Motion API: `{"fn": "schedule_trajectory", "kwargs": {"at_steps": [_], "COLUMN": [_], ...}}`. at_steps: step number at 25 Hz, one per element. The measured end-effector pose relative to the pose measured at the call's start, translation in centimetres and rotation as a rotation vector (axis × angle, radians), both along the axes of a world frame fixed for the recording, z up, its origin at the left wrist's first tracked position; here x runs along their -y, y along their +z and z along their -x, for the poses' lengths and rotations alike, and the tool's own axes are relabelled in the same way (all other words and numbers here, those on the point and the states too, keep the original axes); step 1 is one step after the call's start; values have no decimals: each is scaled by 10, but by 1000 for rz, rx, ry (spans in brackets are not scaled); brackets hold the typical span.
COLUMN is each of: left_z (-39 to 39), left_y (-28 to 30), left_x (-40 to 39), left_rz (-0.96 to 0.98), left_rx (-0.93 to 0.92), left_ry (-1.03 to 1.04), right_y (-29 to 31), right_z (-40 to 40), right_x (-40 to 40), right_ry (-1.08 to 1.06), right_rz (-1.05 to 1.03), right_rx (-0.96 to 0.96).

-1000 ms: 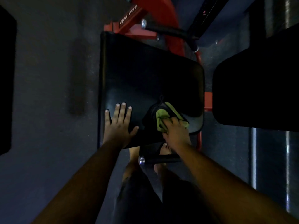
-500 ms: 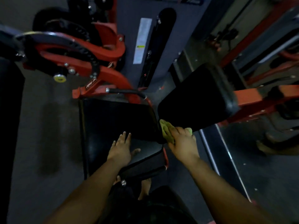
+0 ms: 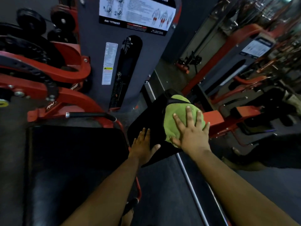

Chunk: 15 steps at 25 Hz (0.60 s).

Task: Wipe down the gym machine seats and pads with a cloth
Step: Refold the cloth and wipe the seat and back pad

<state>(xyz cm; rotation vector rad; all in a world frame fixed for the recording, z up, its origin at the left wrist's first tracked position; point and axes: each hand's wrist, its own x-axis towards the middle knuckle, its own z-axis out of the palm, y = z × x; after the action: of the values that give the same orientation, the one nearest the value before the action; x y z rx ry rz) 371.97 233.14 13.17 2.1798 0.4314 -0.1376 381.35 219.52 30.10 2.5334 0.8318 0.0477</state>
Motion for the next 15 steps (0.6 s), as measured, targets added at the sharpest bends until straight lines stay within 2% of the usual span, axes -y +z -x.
{"fn": "schedule_trajectory", "kwargs": {"at_steps": [8, 11, 15], "left_z": [-35, -35, -31], "left_y": [-51, -53, -55], "left_x": [20, 23, 31], "left_rz": [150, 158, 184], "left_rx": [78, 95, 102], "left_ry": [-2, 23, 50], "right_y": [6, 7, -5], "right_z": [-78, -62, -1], "right_x": [-98, -66, 19], "right_ry": [75, 140, 220], "right_rz": [103, 129, 167], "right_rx": [-9, -23, 98]}}
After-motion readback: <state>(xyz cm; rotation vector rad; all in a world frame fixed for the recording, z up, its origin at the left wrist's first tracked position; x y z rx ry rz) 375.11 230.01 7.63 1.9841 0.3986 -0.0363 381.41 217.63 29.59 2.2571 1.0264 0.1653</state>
